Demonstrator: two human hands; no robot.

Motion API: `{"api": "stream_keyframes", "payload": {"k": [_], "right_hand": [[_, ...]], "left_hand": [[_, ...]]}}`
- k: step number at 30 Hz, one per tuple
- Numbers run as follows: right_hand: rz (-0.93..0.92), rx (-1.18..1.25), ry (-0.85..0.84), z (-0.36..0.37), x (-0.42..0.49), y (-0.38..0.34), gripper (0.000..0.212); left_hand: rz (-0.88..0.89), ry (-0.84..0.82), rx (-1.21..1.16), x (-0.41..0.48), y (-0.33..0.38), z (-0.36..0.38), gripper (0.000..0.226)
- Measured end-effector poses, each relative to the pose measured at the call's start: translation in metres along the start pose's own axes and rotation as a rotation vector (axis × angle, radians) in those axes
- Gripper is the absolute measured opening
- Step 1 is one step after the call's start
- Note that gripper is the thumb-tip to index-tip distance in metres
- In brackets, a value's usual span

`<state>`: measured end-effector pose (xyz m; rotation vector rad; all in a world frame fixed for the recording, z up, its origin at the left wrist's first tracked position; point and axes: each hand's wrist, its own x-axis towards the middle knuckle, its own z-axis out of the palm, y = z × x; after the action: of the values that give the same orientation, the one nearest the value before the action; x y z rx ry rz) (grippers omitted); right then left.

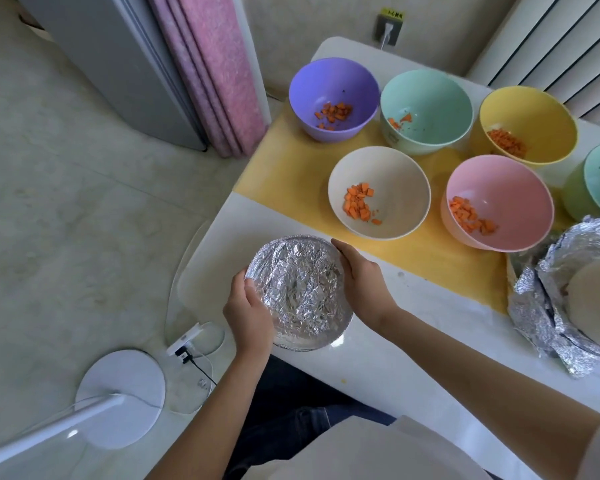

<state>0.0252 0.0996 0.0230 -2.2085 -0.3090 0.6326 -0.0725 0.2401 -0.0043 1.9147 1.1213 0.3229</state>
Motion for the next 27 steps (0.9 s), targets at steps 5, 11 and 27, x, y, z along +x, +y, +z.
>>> {"api": "stream_keyframes", "payload": {"k": [5, 11, 27], "right_hand": [[-0.026, -0.071, -0.007, -0.001, 0.009, 0.001, 0.038], [-0.139, -0.334, -0.051, -0.001, 0.025, 0.0, 0.045], [-0.343, -0.434, -0.166, 0.013, 0.064, -0.023, 0.04]], "left_hand": [[0.013, -0.148, -0.059, 0.009, 0.009, -0.008, 0.032], [0.183, -0.276, 0.009, 0.04, 0.022, -0.006, 0.032], [0.415, -0.204, 0.189, 0.05, 0.019, 0.003, 0.02]]}}
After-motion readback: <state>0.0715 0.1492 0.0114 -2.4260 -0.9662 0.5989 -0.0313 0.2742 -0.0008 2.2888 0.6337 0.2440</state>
